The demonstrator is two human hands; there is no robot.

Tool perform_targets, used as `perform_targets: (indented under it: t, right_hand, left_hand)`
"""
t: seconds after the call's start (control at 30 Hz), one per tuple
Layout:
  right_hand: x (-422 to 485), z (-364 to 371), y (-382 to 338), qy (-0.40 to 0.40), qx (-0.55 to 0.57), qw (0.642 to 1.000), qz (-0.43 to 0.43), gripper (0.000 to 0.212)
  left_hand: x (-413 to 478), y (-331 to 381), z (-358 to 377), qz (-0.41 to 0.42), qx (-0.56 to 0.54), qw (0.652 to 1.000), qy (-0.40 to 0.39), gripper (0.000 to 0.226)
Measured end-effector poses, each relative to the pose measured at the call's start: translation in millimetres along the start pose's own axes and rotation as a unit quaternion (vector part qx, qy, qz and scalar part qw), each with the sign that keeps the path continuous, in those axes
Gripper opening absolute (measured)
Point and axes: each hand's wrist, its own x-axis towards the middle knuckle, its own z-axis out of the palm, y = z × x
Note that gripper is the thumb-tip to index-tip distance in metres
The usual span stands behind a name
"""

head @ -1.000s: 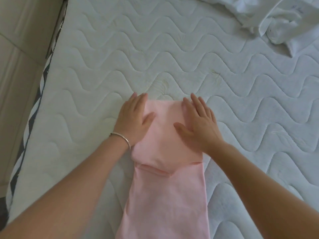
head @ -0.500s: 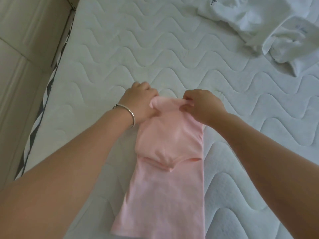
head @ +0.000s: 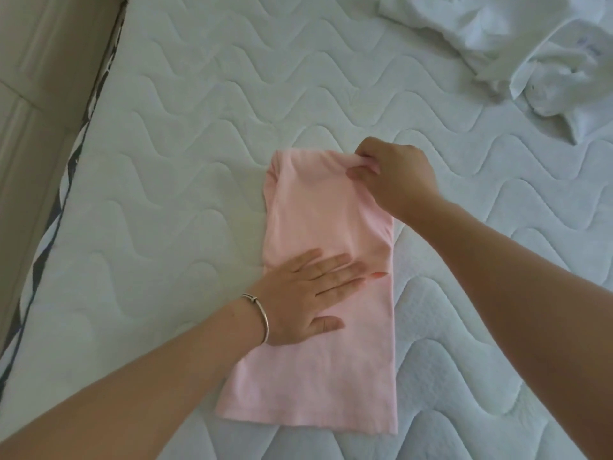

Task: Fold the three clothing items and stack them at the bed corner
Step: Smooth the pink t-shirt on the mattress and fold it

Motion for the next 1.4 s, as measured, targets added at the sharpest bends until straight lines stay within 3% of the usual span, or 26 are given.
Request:
perform_targets:
  t: [0.13, 0.2, 0.27, 0.3, 0.33, 0.37, 0.43, 0.47, 0.5, 0.57, 0.63, 0.7, 0.87, 0.93, 1.07, 1.1, 1.17, 1.23, 1.33, 1.4]
  right_hand:
    - [-25.1, -19.5, -12.7, 0.077, -0.037, 0.995, -0.059, 0.015]
    - [-48.2, -27.2, -19.1, 0.128, -0.032, 0.987, -0.091, 0.011]
    - [-76.9, -32.3, -25.4, 0.152, -0.037, 0.982, -0.105, 0.010]
    - [-92.4, -33.3, -28.9, 0.157, -0.042, 0.981, -0.109, 0.009]
    - [-108.1, -34.1, -32.9, 0.162, -0.043, 0.979, -0.112, 0.008]
    - [-123.9, -34.3, -37.0, 0.169, -0.043, 0.978, -0.118, 0.006]
    - [-155.5, -28.9, -43.4, 0.173, -0.056, 0.974, -0.135, 0.006]
    - [-171.3, -23.7, -45.4, 0.168, -0.065, 0.973, -0.142, 0.007]
    - [-186.0, -16.9, -46.1, 0.160, -0.071, 0.973, -0.149, 0.010]
    - [-213.2, -0.1, -45.8, 0.131, -0.070, 0.976, -0.157, 0.013]
    - [-235.9, 18.0, -43.4, 0.086, -0.068, 0.981, -0.163, 0.014]
    - [-255.4, 33.9, -40.3, 0.041, -0.077, 0.983, -0.163, 0.014]
    - [-283.7, 57.0, -38.1, -0.026, -0.093, 0.990, -0.107, 0.031]
    - [-288.3, 59.8, -37.7, -0.024, -0.089, 0.992, -0.092, 0.033]
    - [-295.5, 55.5, -46.5, -0.006, -0.105, 0.993, -0.055, 0.010]
    - [-296.7, 52.1, -50.4, 0.004, -0.103, 0.994, -0.037, 0.007]
    - [-292.8, 43.7, -58.8, 0.042, -0.084, 0.996, 0.003, 0.023]
    - [-273.8, 37.4, -66.8, 0.097, -0.069, 0.993, 0.021, 0.034]
    - [-230.6, 43.3, -69.8, 0.066, -0.075, 0.994, 0.034, 0.047]
    - [-209.3, 54.0, -65.0, -0.001, -0.083, 0.995, 0.052, 0.056]
  left_hand:
    - [0.6, 7.1, -5.9, -0.025, 0.000, 1.000, -0.003, 0.059]
    - [-5.2, 13.3, -12.6, 0.003, -0.005, 0.999, 0.033, 0.055]
    - [-17.2, 22.6, -19.6, -0.023, -0.095, 0.990, 0.098, 0.043]
    - [-24.8, 30.2, -26.3, -0.088, -0.180, 0.970, 0.135, 0.035]
    - [-33.2, 39.7, -35.1, -0.188, -0.299, 0.918, 0.179, 0.027]
    - [-40.9, 48.2, -44.2, -0.303, -0.441, 0.813, 0.230, 0.021]
    - [-52.8, 56.2, -56.5, -0.466, -0.694, 0.478, 0.271, 0.026]
    - [-60.5, 56.5, -58.1, -0.488, -0.761, 0.346, 0.251, 0.039]
    - [-69.4, 56.1, -57.1, -0.484, -0.798, 0.274, 0.230, 0.054]
    - [-81.9, 57.2, -63.7, -0.477, -0.821, 0.245, 0.199, 0.074]
    - [-86.5, 62.1, -66.9, -0.455, -0.830, 0.268, 0.179, 0.085]
    - [-87.1, 68.8, -69.1, -0.428, -0.835, 0.309, 0.157, 0.079]
    - [-84.3, 83.8, -50.3, -0.518, -0.682, 0.485, 0.177, 0.057]
    - [-87.8, 88.0, -40.4, -0.522, -0.635, 0.531, 0.207, 0.048]
    - [-89.3, 91.3, -32.7, -0.526, -0.514, 0.636, 0.235, 0.045]
    - [-89.9, 90.9, -33.4, -0.528, -0.449, 0.682, 0.236, 0.049]
    - [-89.1, 91.0, -38.9, -0.463, -0.282, 0.804, 0.242, 0.049]
    - [-81.6, 94.3, -44.1, -0.385, -0.157, 0.880, 0.231, 0.043]
    - [-54.5, 99.8, -42.5, -0.318, -0.046, 0.937, 0.134, 0.046]
    - [-43.4, 97.1, -30.3, -0.323, -0.015, 0.944, 0.065, 0.049]
